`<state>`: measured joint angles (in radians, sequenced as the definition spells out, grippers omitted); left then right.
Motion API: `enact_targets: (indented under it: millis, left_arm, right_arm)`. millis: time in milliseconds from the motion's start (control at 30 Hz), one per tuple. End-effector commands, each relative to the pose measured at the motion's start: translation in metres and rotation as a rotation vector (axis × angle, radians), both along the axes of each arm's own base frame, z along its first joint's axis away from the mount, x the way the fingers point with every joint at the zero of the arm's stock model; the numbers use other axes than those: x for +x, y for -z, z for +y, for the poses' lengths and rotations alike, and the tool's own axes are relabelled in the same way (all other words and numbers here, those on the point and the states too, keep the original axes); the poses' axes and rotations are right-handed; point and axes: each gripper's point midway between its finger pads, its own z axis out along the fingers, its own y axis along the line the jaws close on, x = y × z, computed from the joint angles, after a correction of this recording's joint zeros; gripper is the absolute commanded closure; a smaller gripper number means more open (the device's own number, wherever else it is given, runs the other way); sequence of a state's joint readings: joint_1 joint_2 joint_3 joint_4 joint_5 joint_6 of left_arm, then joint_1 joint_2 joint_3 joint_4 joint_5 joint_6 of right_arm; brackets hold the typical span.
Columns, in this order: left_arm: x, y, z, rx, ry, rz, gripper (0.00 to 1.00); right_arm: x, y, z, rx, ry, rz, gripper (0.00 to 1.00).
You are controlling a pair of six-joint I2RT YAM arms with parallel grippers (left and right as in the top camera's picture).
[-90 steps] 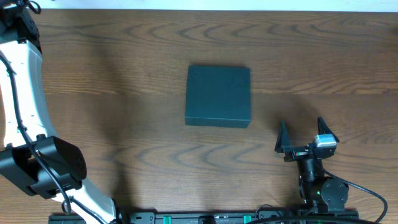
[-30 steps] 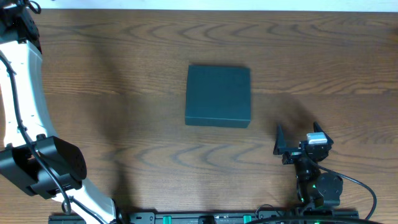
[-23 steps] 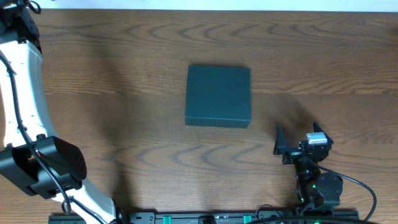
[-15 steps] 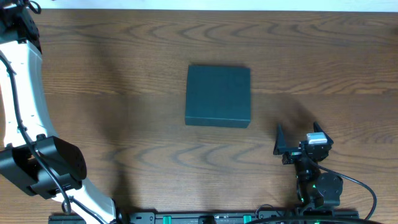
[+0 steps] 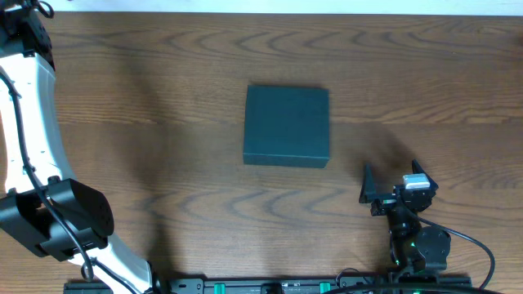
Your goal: Pack container
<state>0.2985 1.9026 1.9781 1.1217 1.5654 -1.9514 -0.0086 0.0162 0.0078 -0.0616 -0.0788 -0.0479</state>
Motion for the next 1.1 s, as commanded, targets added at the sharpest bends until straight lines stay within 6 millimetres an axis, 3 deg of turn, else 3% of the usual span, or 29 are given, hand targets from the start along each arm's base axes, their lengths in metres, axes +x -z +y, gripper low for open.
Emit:
enact_targets:
  millis: [0, 200, 333, 467, 567, 667, 800, 900, 1067]
  left_arm:
    - [0.001, 0.001, 0.001, 0.011, -0.001, -0.017, 0.01]
    - [0.002, 0.000, 0.007, 0.024, -0.020, -0.065, 0.01]
    - [0.010, -0.024, 0.024, -0.058, -0.125, -0.190, 0.01]
    - [0.033, -0.041, 0.043, -0.149, -0.285, -0.182, 0.01]
    - [0.055, -0.037, 0.054, -0.170, -0.466, -0.092, 0.01]
    - [0.057, -0.027, 0.057, -0.104, -0.640, -0.039, 0.02]
    - [0.035, -0.028, 0.055, 0.041, -0.843, -0.071, 0.02]
    - [0.006, -0.036, 0.054, 0.173, -1.000, -0.125, 0.01]
    - [-0.065, -0.041, 0.060, 0.355, -1.265, -0.122, 0.01]
  right_arm:
    - [-0.001, -0.001, 0.004, -0.009, -0.018, -0.007, 0.01]
    - [-0.001, -0.001, 0.004, -0.009, -0.018, -0.006, 0.01]
    - [-0.001, -0.001, 0.004, -0.009, -0.018, -0.006, 0.01]
    - [-0.001, -0.001, 0.004, -0.009, -0.018, -0.006, 0.01]
    - [-0.001, -0.001, 0.004, -0.009, -0.018, -0.006, 0.01]
    - [-0.001, -0.001, 0.004, -0.009, -0.018, -0.006, 0.01]
    - [-0.001, -0.001, 0.004, -0.009, -0.018, -0.006, 0.01]
    - [-0.001, -0.001, 0.004, -0.009, -0.018, -0.007, 0.01]
    - [-0.001, -0.001, 0.004, -0.009, -0.018, -0.006, 0.01]
